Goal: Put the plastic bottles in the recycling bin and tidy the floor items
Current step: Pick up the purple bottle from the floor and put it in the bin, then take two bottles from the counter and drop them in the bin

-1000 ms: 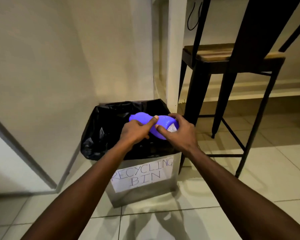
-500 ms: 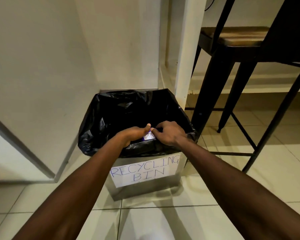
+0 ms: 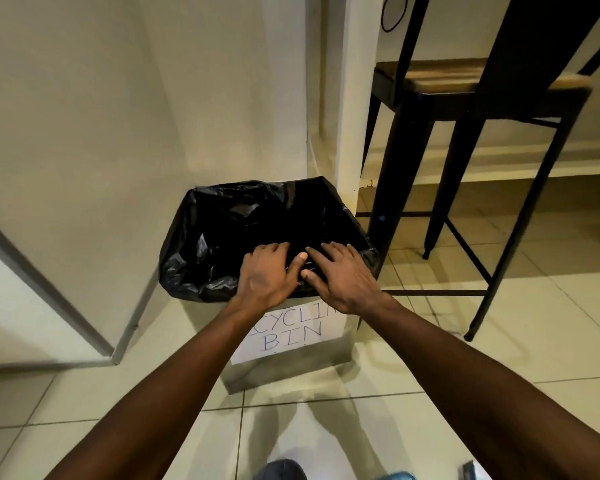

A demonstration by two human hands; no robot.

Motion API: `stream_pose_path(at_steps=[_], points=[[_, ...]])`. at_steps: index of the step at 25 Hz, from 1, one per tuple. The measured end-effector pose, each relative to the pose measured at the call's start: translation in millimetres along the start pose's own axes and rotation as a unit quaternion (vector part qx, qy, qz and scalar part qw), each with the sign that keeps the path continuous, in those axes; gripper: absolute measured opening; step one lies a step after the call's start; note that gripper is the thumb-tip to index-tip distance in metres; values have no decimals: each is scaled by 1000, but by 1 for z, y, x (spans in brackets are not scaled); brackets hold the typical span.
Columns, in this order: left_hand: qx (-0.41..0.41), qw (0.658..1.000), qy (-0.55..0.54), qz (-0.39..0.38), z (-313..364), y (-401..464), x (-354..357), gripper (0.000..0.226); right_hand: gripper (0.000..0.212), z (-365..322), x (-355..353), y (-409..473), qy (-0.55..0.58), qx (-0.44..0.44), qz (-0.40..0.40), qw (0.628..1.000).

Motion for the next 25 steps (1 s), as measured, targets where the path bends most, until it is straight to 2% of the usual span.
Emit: stream_pose_path(at_steps=[7, 11, 17, 20, 25], points=[[19, 999, 25, 19, 61, -19, -30, 64, 72, 46, -46, -62, 8, 63, 54, 997], [77, 996, 14, 45, 125, -31, -24, 68, 73, 87, -65, -102, -13, 96, 82, 992], [116, 993, 8, -8, 223, -16, -21, 75, 75, 165, -98, -161, -13, 177, 67, 982], [109, 993, -2, -34, 257, -8, -59, 78, 78, 178, -149, -181, -5, 211, 43, 976], [143, 987, -16, -68, 300, -7, -192, 81, 83, 151, -283, -204, -3, 250, 17, 968]])
Point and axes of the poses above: each hand's wrist, its own y-axis towards the middle knuckle, its own x-axis out of the palm, z = x × y, the point moved 6 cm from there along y, towards the middle knuckle, and after that the axes turned 9 degrees about x, right-handed, at the moved point
